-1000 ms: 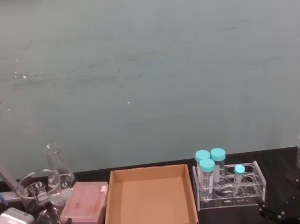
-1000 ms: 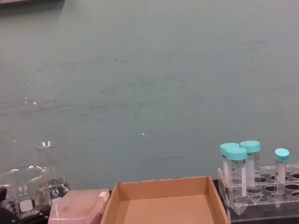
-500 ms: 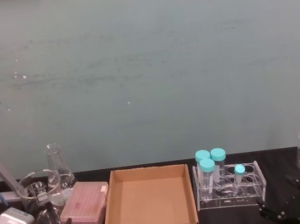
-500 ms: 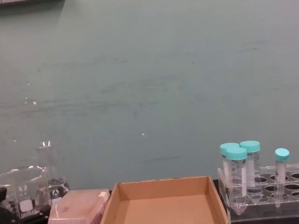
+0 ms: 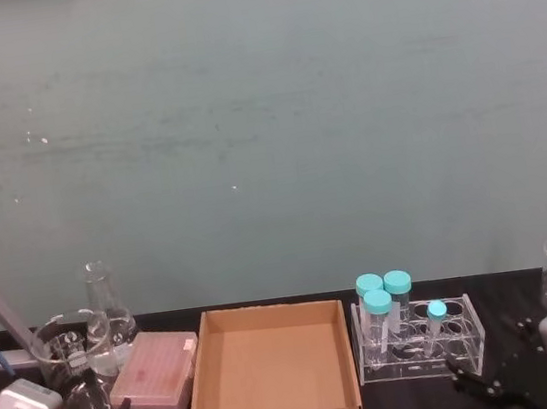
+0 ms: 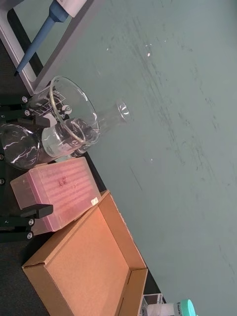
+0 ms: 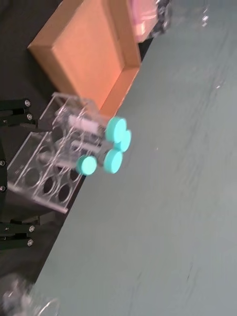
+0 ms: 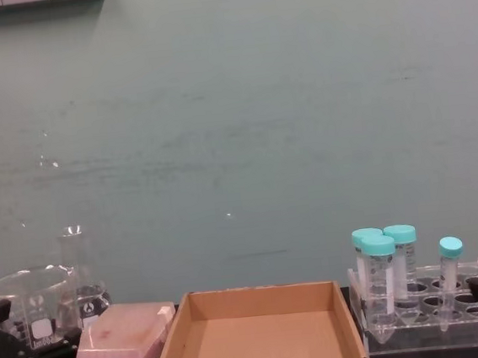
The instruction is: Use the right hand to move the test tube from the test tube rack into the box.
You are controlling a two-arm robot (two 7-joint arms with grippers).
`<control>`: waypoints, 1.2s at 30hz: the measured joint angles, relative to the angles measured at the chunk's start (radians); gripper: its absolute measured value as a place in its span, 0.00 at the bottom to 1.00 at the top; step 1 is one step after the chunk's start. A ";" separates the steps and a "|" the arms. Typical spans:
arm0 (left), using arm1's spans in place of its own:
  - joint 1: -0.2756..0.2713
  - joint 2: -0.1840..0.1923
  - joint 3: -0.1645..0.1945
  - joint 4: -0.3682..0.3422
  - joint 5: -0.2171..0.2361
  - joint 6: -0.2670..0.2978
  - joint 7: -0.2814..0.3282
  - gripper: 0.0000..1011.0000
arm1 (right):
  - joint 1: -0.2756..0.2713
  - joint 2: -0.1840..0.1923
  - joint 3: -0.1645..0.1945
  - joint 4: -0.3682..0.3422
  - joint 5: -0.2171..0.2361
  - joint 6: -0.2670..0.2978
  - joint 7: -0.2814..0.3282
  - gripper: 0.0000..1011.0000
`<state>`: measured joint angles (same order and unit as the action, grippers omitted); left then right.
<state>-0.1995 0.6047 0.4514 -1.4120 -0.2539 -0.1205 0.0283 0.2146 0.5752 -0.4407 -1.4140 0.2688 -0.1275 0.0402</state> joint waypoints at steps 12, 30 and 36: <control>0.000 0.000 0.000 0.000 0.000 0.000 0.000 0.99 | 0.081 -0.098 0.021 0.065 0.029 0.048 0.040 0.99; 0.000 0.000 0.000 0.000 0.000 0.000 0.000 0.99 | 0.168 -0.207 0.037 0.208 0.019 0.080 0.079 0.99; 0.000 0.000 0.000 0.000 0.000 0.000 0.000 0.99 | 0.167 -0.217 0.046 0.213 -0.007 0.053 0.070 0.99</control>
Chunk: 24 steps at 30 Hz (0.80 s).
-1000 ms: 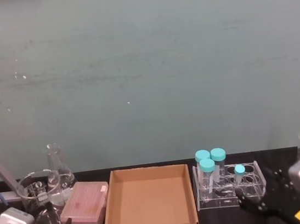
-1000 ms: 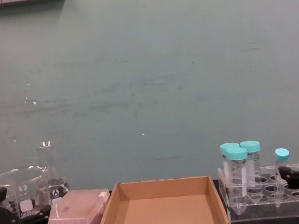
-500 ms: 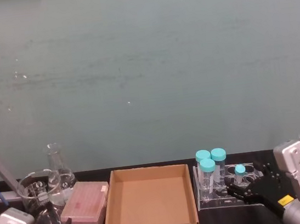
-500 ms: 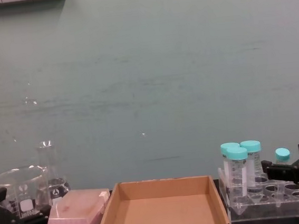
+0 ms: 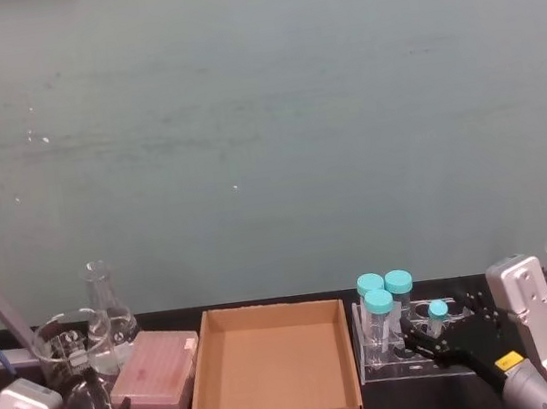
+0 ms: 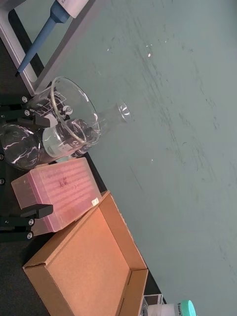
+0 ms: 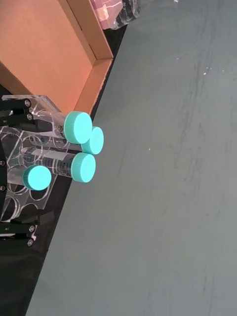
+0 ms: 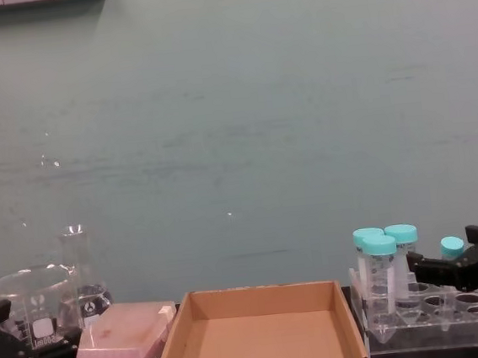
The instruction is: Use the right hand to move the test tube from the test tube rack into the box.
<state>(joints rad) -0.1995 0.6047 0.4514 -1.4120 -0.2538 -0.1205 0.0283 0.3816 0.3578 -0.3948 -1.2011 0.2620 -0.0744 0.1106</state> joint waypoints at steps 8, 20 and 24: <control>0.000 0.000 0.000 0.000 0.000 0.000 0.000 0.99 | -0.006 -0.003 0.007 0.000 -0.012 -0.008 -0.004 0.99; 0.000 0.000 0.000 0.000 0.000 0.000 0.000 0.99 | -0.005 -0.001 0.004 -0.002 -0.006 -0.002 -0.003 0.94; 0.000 0.000 0.000 0.000 0.000 0.000 0.000 0.99 | -0.005 -0.001 0.004 -0.002 -0.005 -0.002 -0.002 0.85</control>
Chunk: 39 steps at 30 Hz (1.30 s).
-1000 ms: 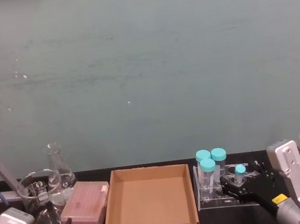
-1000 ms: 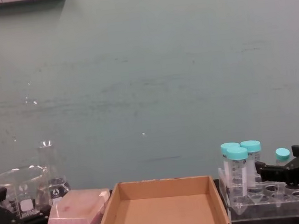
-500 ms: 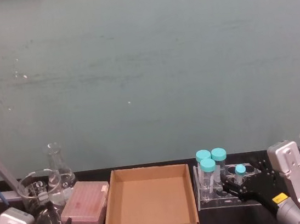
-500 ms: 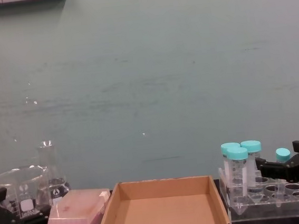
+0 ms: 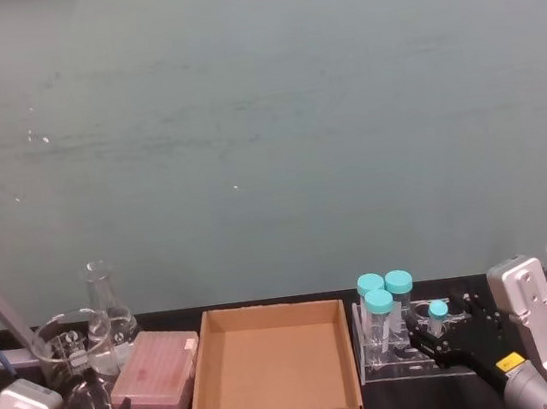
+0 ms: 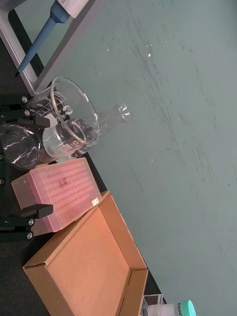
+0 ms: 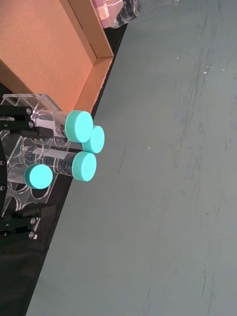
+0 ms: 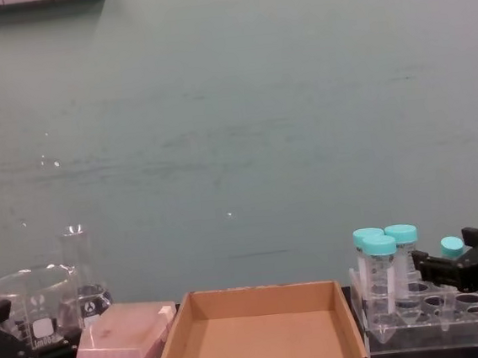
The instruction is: Use the right hand to move the test tube from the test tube rack into the box.
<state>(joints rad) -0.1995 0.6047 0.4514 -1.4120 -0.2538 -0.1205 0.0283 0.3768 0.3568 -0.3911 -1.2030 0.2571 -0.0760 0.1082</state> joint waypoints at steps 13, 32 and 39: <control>0.000 0.000 0.000 0.000 0.000 0.000 0.000 0.99 | 0.001 0.001 -0.001 0.000 0.001 0.001 0.000 0.44; 0.000 0.000 0.000 0.000 0.000 0.000 0.000 0.99 | -0.002 -0.001 0.003 0.000 0.000 0.001 0.002 0.27; 0.000 0.000 0.000 0.000 0.000 0.000 0.000 0.99 | -0.015 -0.001 0.031 -0.033 -0.005 -0.007 0.017 0.27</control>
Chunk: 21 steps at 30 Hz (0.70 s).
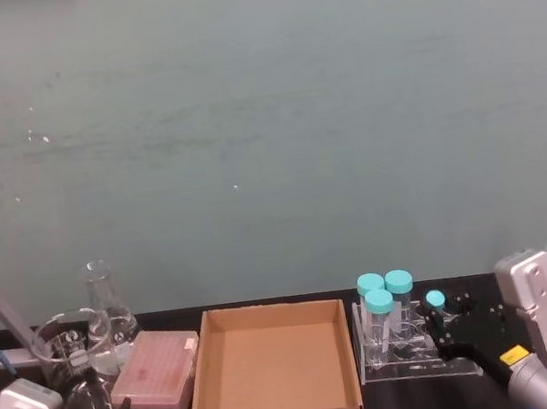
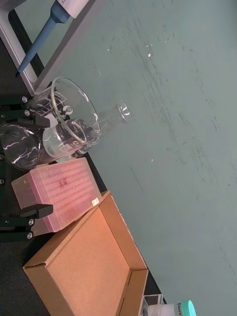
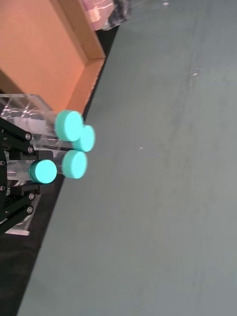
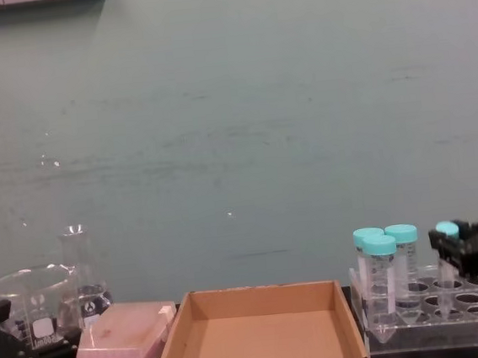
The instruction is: Use the right hand to move the test tube from the test tube rack into the box.
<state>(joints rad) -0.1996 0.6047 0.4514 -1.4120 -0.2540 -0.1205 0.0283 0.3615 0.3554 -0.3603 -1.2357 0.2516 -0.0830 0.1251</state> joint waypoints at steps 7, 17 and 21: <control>0.000 0.000 0.000 0.000 0.000 0.000 0.000 0.99 | -0.030 0.015 0.043 -0.101 0.025 0.010 0.032 0.27; 0.000 0.000 0.000 0.000 0.000 0.000 0.000 0.99 | -0.058 0.024 0.102 -0.282 0.072 0.033 0.088 0.27; 0.000 0.000 0.000 0.000 0.000 0.000 0.000 0.99 | -0.040 0.008 0.091 -0.312 0.074 0.049 0.119 0.27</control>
<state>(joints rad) -0.1995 0.6047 0.4514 -1.4120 -0.2539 -0.1206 0.0283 0.3218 0.3636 -0.2691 -1.5474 0.3258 -0.0340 0.2440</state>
